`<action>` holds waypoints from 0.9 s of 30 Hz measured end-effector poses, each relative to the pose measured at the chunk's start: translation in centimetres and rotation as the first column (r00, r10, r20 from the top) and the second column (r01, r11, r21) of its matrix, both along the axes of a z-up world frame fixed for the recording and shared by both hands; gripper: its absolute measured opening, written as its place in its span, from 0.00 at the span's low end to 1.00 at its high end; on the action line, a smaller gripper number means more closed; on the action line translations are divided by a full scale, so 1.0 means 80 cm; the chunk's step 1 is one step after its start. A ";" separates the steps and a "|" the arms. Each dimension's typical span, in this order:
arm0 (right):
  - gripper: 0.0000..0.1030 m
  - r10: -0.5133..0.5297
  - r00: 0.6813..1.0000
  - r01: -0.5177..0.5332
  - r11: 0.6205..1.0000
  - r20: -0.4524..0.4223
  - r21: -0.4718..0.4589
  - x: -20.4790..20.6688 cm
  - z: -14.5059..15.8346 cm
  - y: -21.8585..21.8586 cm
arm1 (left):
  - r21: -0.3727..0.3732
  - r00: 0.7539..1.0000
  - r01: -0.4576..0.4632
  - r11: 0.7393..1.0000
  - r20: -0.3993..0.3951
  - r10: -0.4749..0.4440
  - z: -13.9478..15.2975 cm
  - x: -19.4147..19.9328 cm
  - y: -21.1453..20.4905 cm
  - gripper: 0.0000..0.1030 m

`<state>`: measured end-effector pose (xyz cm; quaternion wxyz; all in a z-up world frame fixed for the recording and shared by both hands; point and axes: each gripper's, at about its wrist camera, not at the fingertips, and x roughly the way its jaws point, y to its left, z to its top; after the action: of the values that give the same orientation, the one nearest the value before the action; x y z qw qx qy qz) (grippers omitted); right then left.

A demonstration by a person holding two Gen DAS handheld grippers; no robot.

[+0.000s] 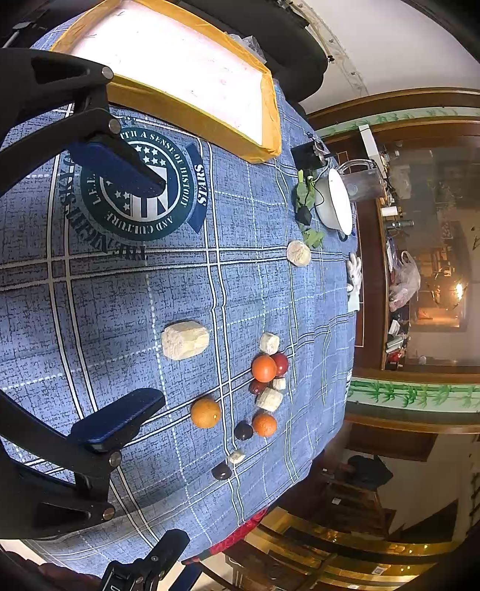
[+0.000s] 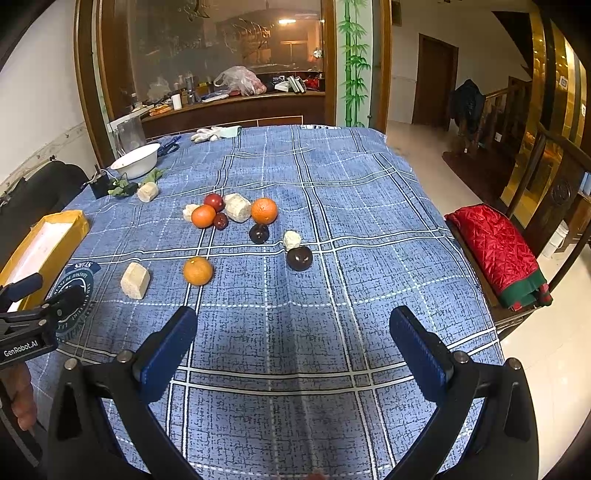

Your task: Organize fruits

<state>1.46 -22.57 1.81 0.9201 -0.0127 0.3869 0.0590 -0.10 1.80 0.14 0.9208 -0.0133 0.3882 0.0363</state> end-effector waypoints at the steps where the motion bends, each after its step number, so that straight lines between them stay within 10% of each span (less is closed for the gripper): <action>1: 1.00 0.001 1.000 -0.001 1.000 0.000 -0.002 0.000 0.000 0.000 | -0.001 1.000 -0.001 1.000 -0.001 0.001 0.000 0.000 0.000 1.00; 27: 1.00 0.008 1.000 -0.008 1.000 0.007 -0.001 0.001 0.002 0.006 | -0.006 1.000 -0.010 1.000 -0.006 0.009 -0.002 0.000 0.005 1.00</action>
<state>1.56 -22.07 1.99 0.9213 -0.0150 0.3836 0.0624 -0.08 2.20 -0.03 0.9194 -0.0178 0.3909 0.0395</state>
